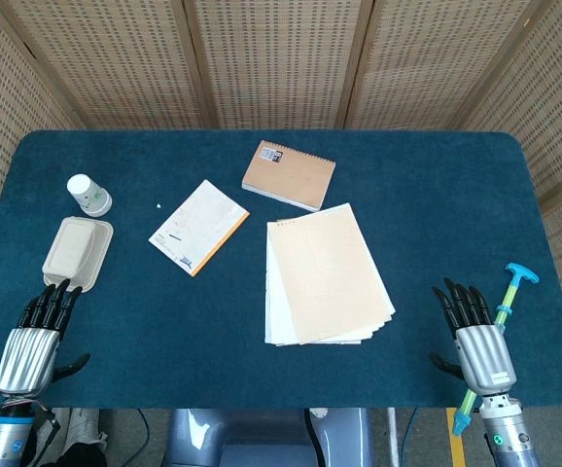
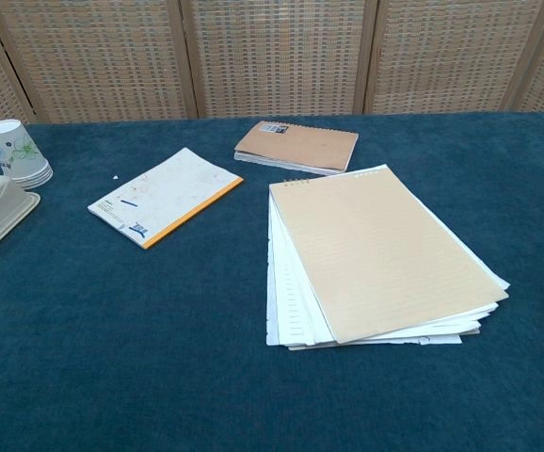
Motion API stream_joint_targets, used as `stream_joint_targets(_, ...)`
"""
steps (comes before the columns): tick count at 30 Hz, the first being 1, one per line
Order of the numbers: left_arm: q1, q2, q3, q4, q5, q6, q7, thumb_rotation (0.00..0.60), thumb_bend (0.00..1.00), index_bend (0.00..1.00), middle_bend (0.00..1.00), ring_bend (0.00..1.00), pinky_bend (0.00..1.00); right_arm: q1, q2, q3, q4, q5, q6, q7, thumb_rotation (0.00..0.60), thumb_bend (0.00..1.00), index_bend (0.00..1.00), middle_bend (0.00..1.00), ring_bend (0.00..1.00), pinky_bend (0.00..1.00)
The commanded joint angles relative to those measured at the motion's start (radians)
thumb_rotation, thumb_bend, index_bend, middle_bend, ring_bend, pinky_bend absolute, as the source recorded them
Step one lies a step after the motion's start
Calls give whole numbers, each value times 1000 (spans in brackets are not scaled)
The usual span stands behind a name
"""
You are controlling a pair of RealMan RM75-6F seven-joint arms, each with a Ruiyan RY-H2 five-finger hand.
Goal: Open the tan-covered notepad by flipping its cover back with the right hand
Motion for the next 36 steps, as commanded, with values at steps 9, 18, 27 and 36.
stream_joint_targets(9, 1, 4, -2, -4, 2, 5, -3, 600, 0, 0, 0, 0, 130, -3, 5, -9, -11, -19, 2, 0, 600, 277, 34, 0, 0, 0)
stream_joint_targets(18, -2, 7, 2, -6, 0, -7, -4, 600, 0, 0, 0, 0, 130, -2, -11, -19, -5, -25, -14, -26, 600, 276, 32, 0, 0, 0)
stream_joint_targets(27, 0, 9, 0, -11, 2, -1, -6, 600, 0, 0, 0, 0, 130, 1, -29, -29, -8, -33, -31, -47, 600, 276, 32, 0, 0, 0)
stream_joint_targets(36, 1, 13, -2, -14, 0, 1, -13, 600, 0, 0, 0, 0, 130, 53, -115, -4, -14, 9, -127, -99, 600, 276, 32, 0, 0, 0)
